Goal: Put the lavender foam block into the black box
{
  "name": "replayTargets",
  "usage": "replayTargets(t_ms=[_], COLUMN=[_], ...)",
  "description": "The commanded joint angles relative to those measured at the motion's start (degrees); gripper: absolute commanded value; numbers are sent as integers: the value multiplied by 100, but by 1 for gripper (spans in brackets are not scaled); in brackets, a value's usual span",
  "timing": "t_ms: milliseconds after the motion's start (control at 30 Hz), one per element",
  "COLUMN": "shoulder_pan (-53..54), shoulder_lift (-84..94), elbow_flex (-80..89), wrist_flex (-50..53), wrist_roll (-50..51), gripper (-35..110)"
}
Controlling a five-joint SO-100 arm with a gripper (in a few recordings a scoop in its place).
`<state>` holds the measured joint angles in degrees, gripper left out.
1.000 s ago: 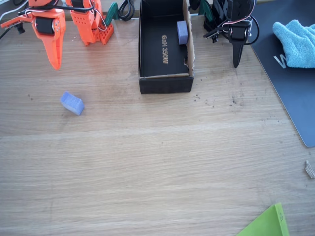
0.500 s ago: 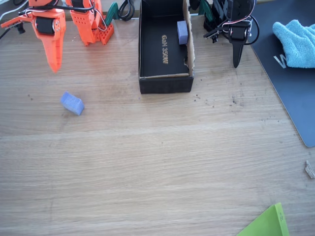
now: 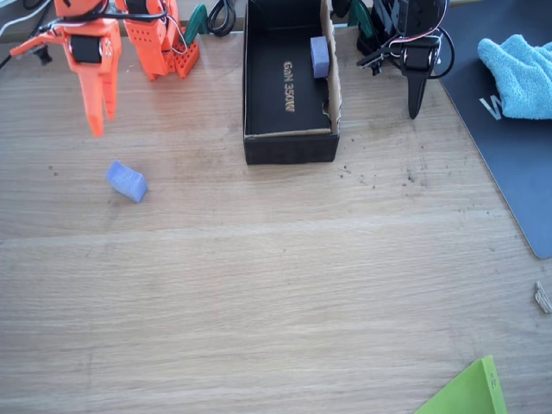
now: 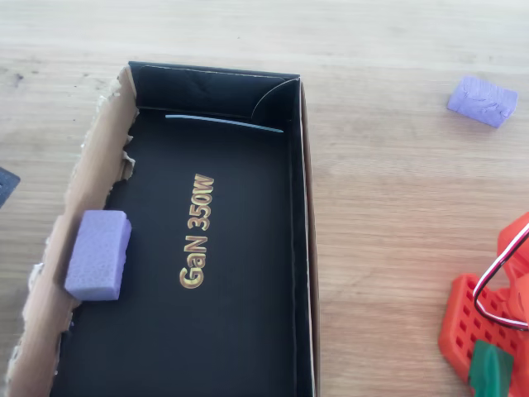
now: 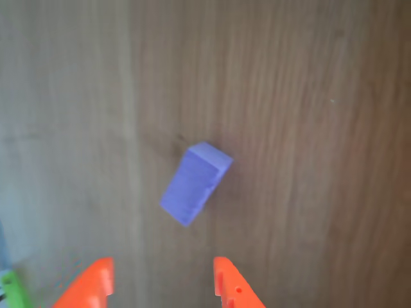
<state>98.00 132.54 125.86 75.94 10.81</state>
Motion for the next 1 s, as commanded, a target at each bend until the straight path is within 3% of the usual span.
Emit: replayTargets(t_ms=[0,200,533,967], shoulder_pan=[44,0,-220,-360], shoulder_lift=[-308,-686,-896,-1477], elbow_flex=[-387,-668,-712,-1002], wrist_flex=[185,413,396,255], wrist_roll=[53,-26,79,123], gripper=[20,19,31,33])
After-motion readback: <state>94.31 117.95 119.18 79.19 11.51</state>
